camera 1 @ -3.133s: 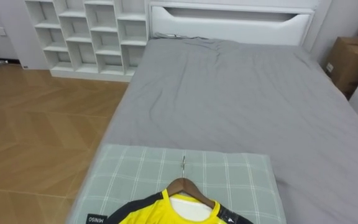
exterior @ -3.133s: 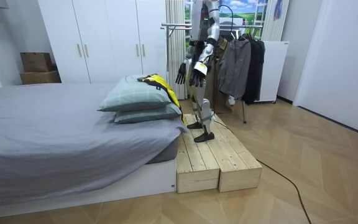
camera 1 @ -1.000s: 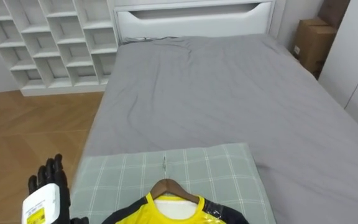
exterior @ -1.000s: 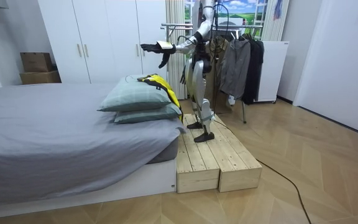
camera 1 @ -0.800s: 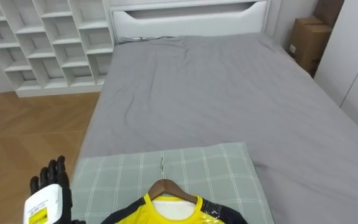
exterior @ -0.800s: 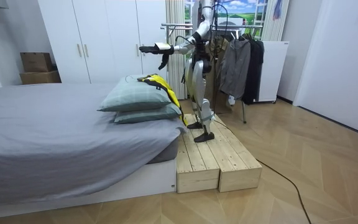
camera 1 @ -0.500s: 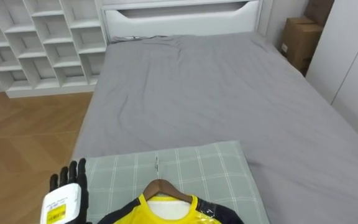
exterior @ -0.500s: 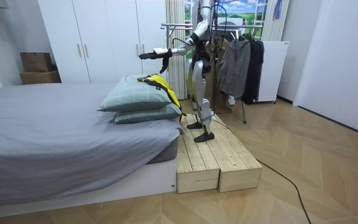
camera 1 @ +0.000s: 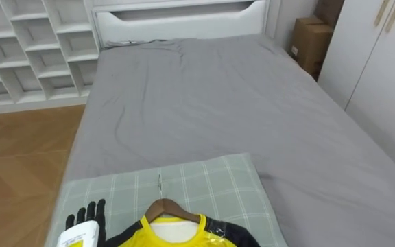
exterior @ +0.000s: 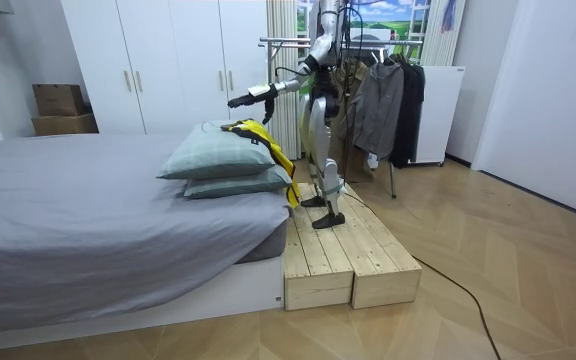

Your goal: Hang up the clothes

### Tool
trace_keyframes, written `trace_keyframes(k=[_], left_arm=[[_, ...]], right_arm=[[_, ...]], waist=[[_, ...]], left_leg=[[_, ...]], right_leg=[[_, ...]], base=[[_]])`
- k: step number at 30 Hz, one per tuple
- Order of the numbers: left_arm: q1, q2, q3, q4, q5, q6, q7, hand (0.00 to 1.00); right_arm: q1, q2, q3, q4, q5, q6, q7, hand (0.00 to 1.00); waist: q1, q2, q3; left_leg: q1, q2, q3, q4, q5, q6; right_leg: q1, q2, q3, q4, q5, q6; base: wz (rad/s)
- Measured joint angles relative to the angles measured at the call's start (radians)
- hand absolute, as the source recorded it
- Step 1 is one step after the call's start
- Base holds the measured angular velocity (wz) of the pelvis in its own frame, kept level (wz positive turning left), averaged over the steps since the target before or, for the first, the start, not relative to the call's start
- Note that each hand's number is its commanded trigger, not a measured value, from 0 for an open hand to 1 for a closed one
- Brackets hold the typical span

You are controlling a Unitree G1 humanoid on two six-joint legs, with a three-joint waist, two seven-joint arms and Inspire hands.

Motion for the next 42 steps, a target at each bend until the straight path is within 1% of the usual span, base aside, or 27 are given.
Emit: trace_keyframes(k=[1, 3, 6, 7, 9, 12, 14, 18, 19, 20, 21, 22, 24, 25, 26, 27, 29, 30, 32, 33, 35, 36, 37, 38, 40, 41, 42], left_arm=[[0.000, 0.000, -0.001, 0.002, 0.000, 0.002, -0.001, 0.00], [-0.001, 0.000, -0.002, 0.013, 0.000, 0.003, -0.001, 0.00], [-0.003, 0.000, -0.003, 0.020, 0.000, 0.005, -0.004, 0.00], [-0.005, 0.000, -0.002, 0.021, 0.000, 0.005, -0.004, 0.00], [-0.032, 0.001, -0.003, 0.033, 0.000, 0.006, -0.004, 0.00], [-0.072, 0.004, -0.002, 0.057, 0.000, 0.005, -0.003, 0.00], [-0.088, 0.006, -0.002, 0.059, 0.000, 0.004, 0.000, 0.00], [-0.125, 0.010, 0.002, 0.082, -0.001, 0.000, 0.020, 0.00], [-0.130, 0.013, 0.002, 0.083, -0.002, -0.002, 0.023, 0.00], [-0.152, 0.020, 0.003, 0.108, -0.011, -0.012, 0.033, 0.00], [-0.173, 0.027, 0.005, 0.133, -0.013, -0.013, 0.039, 0.00], [-0.184, 0.031, 0.005, 0.141, -0.015, -0.013, 0.040, 0.00], [-0.215, 0.044, 0.008, 0.146, -0.022, -0.017, 0.048, 0.00], [-0.220, 0.047, 0.009, 0.146, -0.021, -0.020, 0.053, 0.00], [-0.228, 0.055, 0.009, 0.146, -0.022, -0.028, 0.067, 0.00], [-0.231, 0.062, 0.013, 0.146, -0.021, -0.033, 0.078, 0.00], [-0.233, 0.064, 0.040, 0.145, -0.020, -0.040, 0.095, 0.00], [-0.233, 0.068, 0.044, 0.145, -0.021, -0.040, 0.110, 0.00], [-0.234, 0.075, 0.044, 0.144, -0.021, -0.041, 0.122, 0.00], [-0.235, 0.083, 0.044, 0.142, -0.019, -0.041, 0.126, 0.00], [-0.243, 0.093, 0.044, 0.142, -0.019, -0.041, 0.126, 0.00], [-0.250, 0.098, 0.043, 0.142, -0.019, -0.041, 0.126, 0.00], [-0.253, 0.102, 0.043, 0.142, -0.019, -0.041, 0.126, 0.00], [-0.260, 0.104, 0.042, 0.142, -0.019, -0.041, 0.125, 0.00], [-0.268, 0.104, 0.042, 0.142, -0.021, -0.042, 0.124, 0.00], [-0.275, 0.105, 0.041, 0.143, -0.022, -0.042, 0.119, 0.00], [-0.283, 0.104, 0.039, 0.143, -0.022, -0.042, 0.112, 0.00]], right_arm=[[0.001, 0.000, 0.000, -0.004, 0.000, 0.001, 0.000, 0.00], [-0.003, 0.000, 0.000, -0.012, 0.000, 0.012, -0.005, 0.00], [-0.013, -0.001, 0.008, -0.011, 0.006, 0.016, -0.005, 0.00], [-0.015, -0.001, 0.012, -0.010, 0.009, 0.016, -0.005, 0.00], [-0.023, -0.001, 0.024, -0.009, 0.012, 0.016, -0.007, 0.00], [-0.031, 0.000, 0.033, -0.016, 0.011, 0.013, -0.012, 0.00], [-0.037, 0.000, 0.033, -0.015, 0.006, 0.013, -0.016, 0.00], [-0.038, 0.000, 0.035, -0.016, 0.005, 0.013, -0.016, 0.00], [-0.039, 0.000, 0.035, -0.017, 0.006, 0.011, -0.016, 0.00], [-0.037, 0.000, 0.036, -0.016, 0.009, 0.009, -0.016, 0.00], [-0.036, 0.000, 0.043, -0.015, 0.013, 0.007, -0.017, 0.00], [-0.036, 0.000, 0.043, -0.015, 0.014, 0.006, -0.017, 0.00], [-0.036, 0.000, 0.047, -0.015, 0.022, 0.005, -0.027, 0.00], [-0.036, 0.000, 0.051, -0.015, 0.026, 0.005, -0.030, 0.00], [-0.036, 0.000, 0.057, -0.012, 0.036, 0.001, -0.036, 0.00], [-0.035, 0.000, 0.065, -0.007, 0.045, -0.006, -0.037, 0.00], [-0.030, 0.002, 0.069, -0.007, 0.045, -0.006, -0.037, 0.00], [-0.025, 0.002, 0.073, -0.007, 0.048, -0.006, -0.037, 0.00], [-0.018, 0.002, 0.076, -0.007, 0.049, -0.005, -0.036, 0.00], [-0.014, 0.004, 0.081, -0.005, 0.056, -0.005, -0.036, 0.00], [-0.008, 0.007, 0.088, -0.005, 0.066, -0.008, -0.036, 0.00], [-0.004, 0.007, 0.097, -0.005, 0.079, -0.012, -0.036, 0.00], [-0.002, 0.007, 0.105, -0.005, 0.087, -0.014, -0.036, 0.00], [0.002, 0.007, 0.114, -0.006, 0.088, -0.016, -0.036, 0.00], [0.000, 0.008, 0.114, -0.006, 0.088, -0.016, -0.036, 0.00], [-0.002, 0.009, 0.114, -0.008, 0.088, -0.016, -0.036, 0.00], [-0.003, 0.008, 0.114, -0.012, 0.088, -0.016, -0.036, 0.00]], waist=[[-0.001, -0.001, 0.0006], [-0.002, -0.004, -0.0008], [0.000, -0.009, 0.0020], [-0.001, -0.009, 0.0017], [-0.001, -0.011, 0.0015], [0.000, -0.015, 0.0029], [-0.001, -0.017, 0.0039], [-0.001, -0.026, 0.0099], [-0.002, -0.028, 0.0101], [0.002, -0.032, 0.0122], [0.001, -0.036, 0.0114], [0.001, -0.037, 0.0125], [0.002, -0.038, 0.0122], [0.002, -0.039, 0.0120], [0.001, -0.040, 0.0123], [-0.001, -0.045, 0.0126], [-0.004, -0.050, 0.0117], [-0.006, -0.053, 0.0098], [-0.006, -0.055, 0.0092], [-0.007, -0.060, 0.0085], [-0.012, -0.065, 0.0090], [-0.012, -0.068, 0.0101], [-0.012, -0.070, 0.0106], [-0.019, -0.072, 0.0120], [-0.019, -0.074, 0.0123], [-0.019, -0.074, 0.0128], [-0.020, -0.073, 0.0129]], left_leg=[[-0.002, 0.000, 0.000, 0.000, 0.000, 0.000], [-0.008, 0.001, 0.001, 0.000, 0.000, 0.000], [-0.016, 0.002, 0.001, 0.001, 0.000, 0.000], [-0.019, 0.002, 0.000, 0.001, 0.000, 0.000], [-0.053, 0.011, 0.000, 0.019, 0.000, 0.000], [-0.092, 0.015, 0.000, 0.036, 0.000, 0.000], [-0.111, 0.018, -0.001, 0.046, 0.000, -0.001], [-0.138, 0.024, 0.002, 0.051, 0.000, -0.001], [-0.142, 0.025, 0.003, 0.053, 0.000, -0.001], [-0.150, 0.029, 0.003, 0.066, 0.000, -0.002], [-0.162, 0.033, 0.003, 0.075, -0.001, -0.004], [-0.168, 0.035, 0.002, 0.081, -0.002, -0.006], [-0.194, 0.042, -0.004, 0.100, -0.004, -0.009], [-0.197, 0.044, -0.003, 0.102, -0.005, -0.009], [-0.200, 0.048, -0.002, 0.108, -0.006, -0.011], [-0.200, 0.050, -0.003, 0.114, -0.008, -0.015], [-0.203, 0.053, -0.002, 0.121, -0.010, -0.018], [-0.209, 0.056, -0.002, 0.126, -0.011, -0.019], [-0.222, 0.063, -0.002, 0.140, -0.014, -0.024], [-0.230, 0.066, -0.002, 0.147, -0.014, -0.025], [-0.245, 0.072, -0.006, 0.164, -0.017, -0.031], [-0.254, 0.083, -0.004, 0.176, -0.021, -0.036], [-0.260, 0.086, -0.004, 0.181, -0.021, -0.037], [-0.269, 0.088, 0.002, 0.191, -0.022, -0.038], [-0.289, 0.099, 0.003, 0.207, -0.025, -0.042], [-0.304, 0.102, 0.010, 0.218, -0.025, -0.043], [-0.315, 0.109, 0.028, 0.228, -0.025, -0.043]], right_leg=[[-0.002, 0.000, 0.000, 0.000, 0.000, 0.000], [-0.011, 0.000, 0.000, 0.003, 0.000, 0.000], [-0.020, 0.000, -0.001, 0.009, -0.001, -0.001], [-0.024, 0.000, -0.001, 0.010, -0.001, -0.001], [-0.055, 0.000, -0.003, 0.021, -0.001, -0.002], [-0.094, 0.000, -0.006, 0.035, 0.001, -0.004], [-0.111, 0.001, -0.005, 0.042, 0.002, -0.006], [-0.135, 0.005, -0.003, 0.048, 0.005, -0.012], [-0.140, 0.006, -0.002, 0.048, 0.006, -0.014], [-0.146, 0.009, -0.003, 0.048, 0.009, -0.017], [-0.156, 0.012, -0.002, 0.050, 0.010, -0.020], [-0.160, 0.014, -0.003, 0.051, 0.011, -0.021], [-0.182, 0.018, -0.010, 0.064, 0.012, -0.023], [-0.185, 0.019, -0.011, 0.067, 0.012, -0.023], [-0.190, 0.020, -0.013, 0.072, 0.010, -0.025], [-0.191, 0.020, -0.014, 0.081, 0.004, -0.035], [-0.194, 0.022, -0.015, 0.089, -0.001, -0.041], [-0.204, 0.022, -0.015, 0.101, -0.006, -0.045], [-0.212, 0.022, -0.016, 0.107, -0.008, -0.049], [-0.222, 0.023, -0.017, 0.116, -0.012, -0.055], [-0.229, 0.029, -0.024, 0.120, -0.014, -0.060], [-0.234, 0.034, -0.024, 0.122, -0.014, -0.064], [-0.236, 0.036, -0.024, 0.122, -0.014, -0.066], [-0.242, 0.040, -0.027, 0.124, -0.015, -0.070], [-0.259, 0.044, -0.027, 0.137, -0.018, -0.074], [-0.267, 0.048, -0.029, 0.137, -0.016, -0.078], [-0.277, 0.051, -0.029, 0.141, -0.016, -0.079]], base=[[0.00], [0.00], [0.00], [0.00], [0.00], [0.01], [0.00], [-0.02], [-0.04], [-0.04], [0.00], [0.00], [0.02], [0.00], [-0.03], [0.00], [0.00], [0.00], [0.00], [0.00], [0.02], [0.00], [0.04], [0.07], [0.03], [0.00], [0.00]])
